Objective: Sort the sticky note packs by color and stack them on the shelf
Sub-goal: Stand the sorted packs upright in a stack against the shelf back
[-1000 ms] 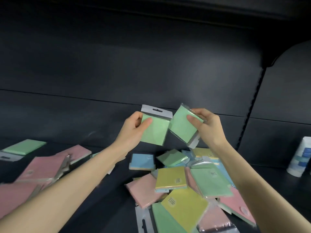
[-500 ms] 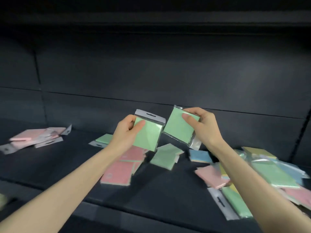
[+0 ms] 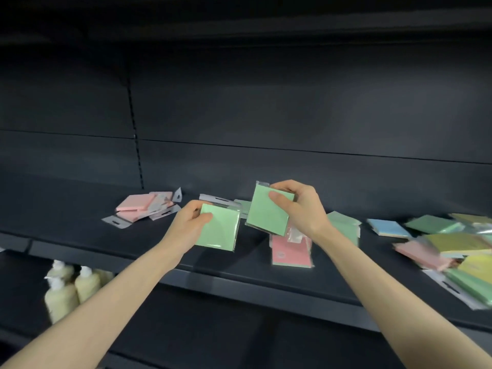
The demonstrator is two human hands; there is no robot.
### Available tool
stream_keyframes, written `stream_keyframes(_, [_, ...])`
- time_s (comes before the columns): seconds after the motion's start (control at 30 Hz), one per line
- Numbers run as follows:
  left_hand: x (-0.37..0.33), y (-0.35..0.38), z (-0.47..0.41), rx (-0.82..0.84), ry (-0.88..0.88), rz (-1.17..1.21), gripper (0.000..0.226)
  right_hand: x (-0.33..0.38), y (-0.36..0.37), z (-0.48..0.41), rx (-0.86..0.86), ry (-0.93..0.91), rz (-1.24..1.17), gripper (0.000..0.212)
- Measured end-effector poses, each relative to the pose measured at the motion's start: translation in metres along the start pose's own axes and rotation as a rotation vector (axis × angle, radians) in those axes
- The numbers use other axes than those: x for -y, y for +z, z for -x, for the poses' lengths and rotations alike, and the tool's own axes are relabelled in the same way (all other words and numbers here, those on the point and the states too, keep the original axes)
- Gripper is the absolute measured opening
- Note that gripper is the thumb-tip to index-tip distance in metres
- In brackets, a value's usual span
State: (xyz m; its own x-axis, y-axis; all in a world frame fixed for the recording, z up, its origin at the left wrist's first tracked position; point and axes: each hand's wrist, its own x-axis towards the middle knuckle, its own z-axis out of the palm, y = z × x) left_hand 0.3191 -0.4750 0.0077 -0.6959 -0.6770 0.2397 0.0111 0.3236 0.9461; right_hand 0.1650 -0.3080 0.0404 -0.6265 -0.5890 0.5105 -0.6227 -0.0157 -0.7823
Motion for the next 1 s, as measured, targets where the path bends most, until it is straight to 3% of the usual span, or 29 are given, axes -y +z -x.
stream_keyframes(0.17, [0.016, -0.018, -0.023, 0.053, -0.042, -0.023, 0.027, -0.003, 0.027, -0.022, -0.003, 0.009, 0.054, 0.016])
stream_keyframes(0.5, [0.046, -0.019, -0.085, 0.289, -0.077, -0.184, 0.021, -0.042, 0.068, -0.095, 0.0, 0.077, 0.088, 0.017])
stream_keyframes(0.8, [0.062, -0.008, -0.124, 0.489, 0.03, -0.484, 0.032, -0.091, 0.1, -0.135, 0.279, 0.267, 0.262, 0.01])
stream_keyframes(1.0, [0.063, -0.013, -0.138, 0.534, 0.188, -0.604, 0.035, -0.09, 0.101, -0.136, 0.431, 0.311, 0.656, 0.038])
